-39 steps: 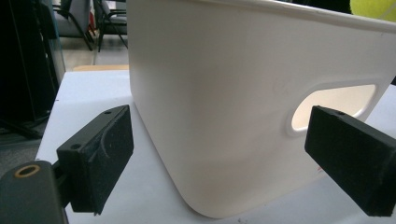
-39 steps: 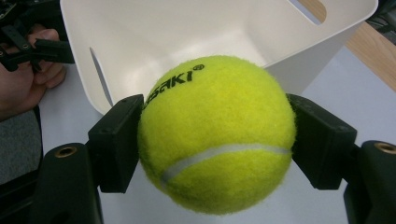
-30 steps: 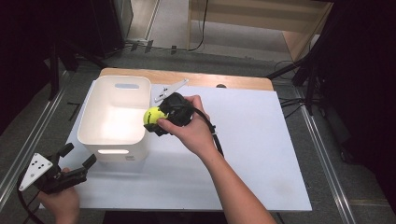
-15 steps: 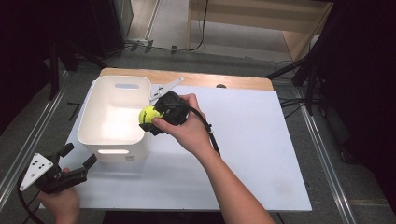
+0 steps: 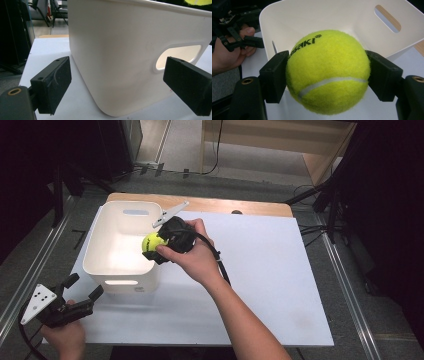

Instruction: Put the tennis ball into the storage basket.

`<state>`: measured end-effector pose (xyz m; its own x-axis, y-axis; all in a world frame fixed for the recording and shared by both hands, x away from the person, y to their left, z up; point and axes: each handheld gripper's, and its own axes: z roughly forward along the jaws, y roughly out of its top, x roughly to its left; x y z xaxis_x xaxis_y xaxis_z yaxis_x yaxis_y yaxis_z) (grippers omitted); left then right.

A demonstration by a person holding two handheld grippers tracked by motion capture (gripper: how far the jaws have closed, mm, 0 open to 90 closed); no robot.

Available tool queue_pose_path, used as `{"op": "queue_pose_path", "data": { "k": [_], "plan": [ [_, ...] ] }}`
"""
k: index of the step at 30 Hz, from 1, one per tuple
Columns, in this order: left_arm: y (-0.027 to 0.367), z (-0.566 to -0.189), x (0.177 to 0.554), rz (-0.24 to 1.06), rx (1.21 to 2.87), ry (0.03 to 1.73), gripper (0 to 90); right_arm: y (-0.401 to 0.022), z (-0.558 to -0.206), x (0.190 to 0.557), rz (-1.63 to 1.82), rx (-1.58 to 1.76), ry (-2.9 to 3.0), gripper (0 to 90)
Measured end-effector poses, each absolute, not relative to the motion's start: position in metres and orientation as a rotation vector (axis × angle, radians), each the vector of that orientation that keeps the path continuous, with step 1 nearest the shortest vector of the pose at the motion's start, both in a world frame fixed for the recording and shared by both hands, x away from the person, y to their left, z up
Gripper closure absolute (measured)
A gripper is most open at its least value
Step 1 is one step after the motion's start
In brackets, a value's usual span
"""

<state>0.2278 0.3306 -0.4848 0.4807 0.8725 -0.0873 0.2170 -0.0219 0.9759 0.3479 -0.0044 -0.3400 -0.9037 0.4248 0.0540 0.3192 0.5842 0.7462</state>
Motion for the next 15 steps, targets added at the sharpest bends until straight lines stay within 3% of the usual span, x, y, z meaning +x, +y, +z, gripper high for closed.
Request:
{"op": "queue_pose_path", "data": {
  "k": [15],
  "plan": [
    [0.331,-0.485,0.228,0.690,1.543,0.986,7.9,0.013,-0.342,0.349,1.235,0.572,2.712,24.3]
  ]
}}
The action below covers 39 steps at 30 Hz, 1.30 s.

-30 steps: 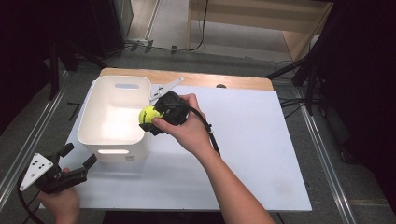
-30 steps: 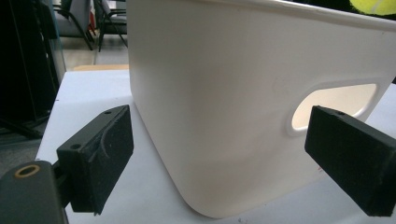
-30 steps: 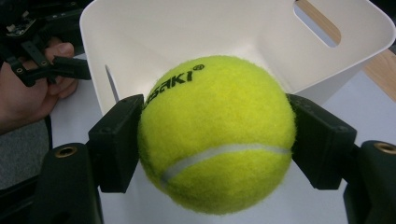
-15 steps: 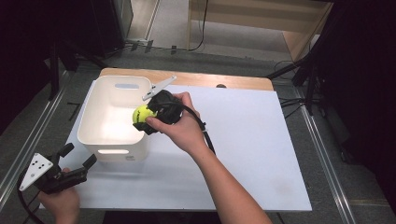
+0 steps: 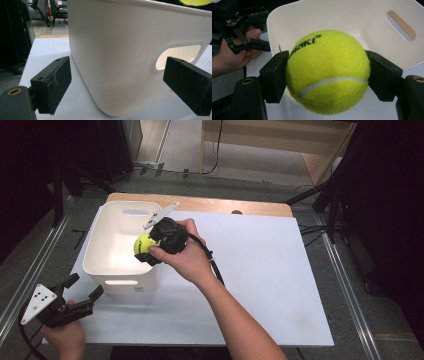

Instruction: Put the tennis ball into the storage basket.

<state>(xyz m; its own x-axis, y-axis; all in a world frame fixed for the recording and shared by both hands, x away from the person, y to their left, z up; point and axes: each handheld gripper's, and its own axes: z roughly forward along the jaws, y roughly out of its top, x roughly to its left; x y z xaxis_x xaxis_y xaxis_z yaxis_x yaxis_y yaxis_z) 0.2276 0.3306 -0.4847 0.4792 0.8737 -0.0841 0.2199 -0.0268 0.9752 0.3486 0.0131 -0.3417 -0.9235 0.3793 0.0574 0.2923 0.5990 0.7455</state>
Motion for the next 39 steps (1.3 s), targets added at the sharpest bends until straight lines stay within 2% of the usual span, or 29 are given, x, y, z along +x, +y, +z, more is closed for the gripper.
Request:
{"op": "queue_pose_path", "data": {
  "k": [39],
  "plan": [
    [0.331,-0.485,0.228,0.684,1.530,0.983,7.9,0.045,-0.372,0.347,1.028,0.529,2.826,23.2]
  ]
}}
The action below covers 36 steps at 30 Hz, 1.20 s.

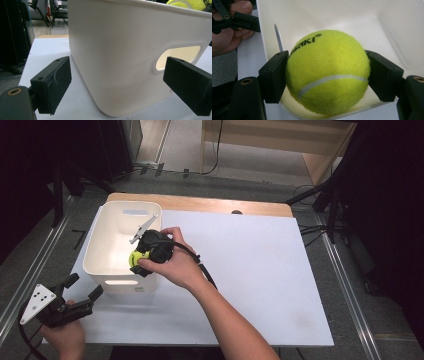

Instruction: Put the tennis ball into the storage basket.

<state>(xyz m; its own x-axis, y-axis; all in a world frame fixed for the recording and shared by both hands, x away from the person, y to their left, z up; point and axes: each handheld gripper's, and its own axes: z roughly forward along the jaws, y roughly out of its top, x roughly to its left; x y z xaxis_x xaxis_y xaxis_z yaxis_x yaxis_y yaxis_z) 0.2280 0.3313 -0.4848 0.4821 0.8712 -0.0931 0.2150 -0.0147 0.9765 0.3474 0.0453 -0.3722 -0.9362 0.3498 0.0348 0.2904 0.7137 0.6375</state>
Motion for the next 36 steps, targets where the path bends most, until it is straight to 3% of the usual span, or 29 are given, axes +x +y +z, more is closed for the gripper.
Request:
{"op": "queue_pose_path", "data": {
  "k": [13,16,36],
  "plan": [
    [0.332,-0.485,0.229,0.685,1.529,0.983,7.9,0.026,-0.359,0.338,1.083,0.574,2.718,9.1],
    [0.331,-0.485,0.229,0.684,1.530,0.984,7.9,0.019,-0.360,0.337,1.114,0.615,2.690,0.5],
    [0.329,-0.485,0.228,0.695,1.548,0.981,7.9,-0.035,-0.367,0.322,1.143,0.721,2.552,0.0]
  ]
}}
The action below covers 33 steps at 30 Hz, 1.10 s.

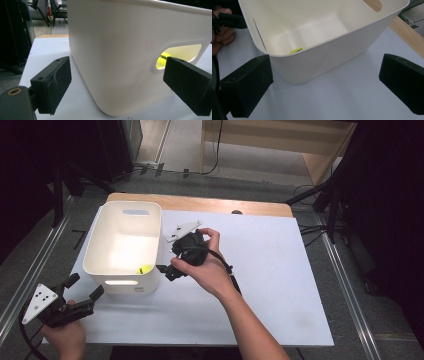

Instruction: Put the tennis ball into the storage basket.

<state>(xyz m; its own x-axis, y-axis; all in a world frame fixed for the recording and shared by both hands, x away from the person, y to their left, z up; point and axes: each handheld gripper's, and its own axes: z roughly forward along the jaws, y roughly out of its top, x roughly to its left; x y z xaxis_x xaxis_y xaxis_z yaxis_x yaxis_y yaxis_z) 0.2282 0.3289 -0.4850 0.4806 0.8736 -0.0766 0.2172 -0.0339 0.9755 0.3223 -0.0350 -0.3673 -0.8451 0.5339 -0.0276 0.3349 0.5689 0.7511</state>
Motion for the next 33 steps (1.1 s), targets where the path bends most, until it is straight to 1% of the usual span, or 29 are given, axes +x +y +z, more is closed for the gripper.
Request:
{"op": "queue_pose_path", "data": {
  "k": [16,23,33],
  "plan": [
    [0.329,-0.485,0.228,0.699,1.551,0.982,7.9,-0.075,-0.383,0.315,1.175,0.807,2.485,0.0],
    [0.328,-0.485,0.229,0.699,1.553,0.983,7.9,-0.094,-0.385,0.309,1.171,0.838,2.440,0.0],
    [0.328,-0.485,0.229,0.700,1.554,0.983,7.9,-0.132,-0.399,0.300,1.169,0.920,2.381,0.0]
  ]
}}
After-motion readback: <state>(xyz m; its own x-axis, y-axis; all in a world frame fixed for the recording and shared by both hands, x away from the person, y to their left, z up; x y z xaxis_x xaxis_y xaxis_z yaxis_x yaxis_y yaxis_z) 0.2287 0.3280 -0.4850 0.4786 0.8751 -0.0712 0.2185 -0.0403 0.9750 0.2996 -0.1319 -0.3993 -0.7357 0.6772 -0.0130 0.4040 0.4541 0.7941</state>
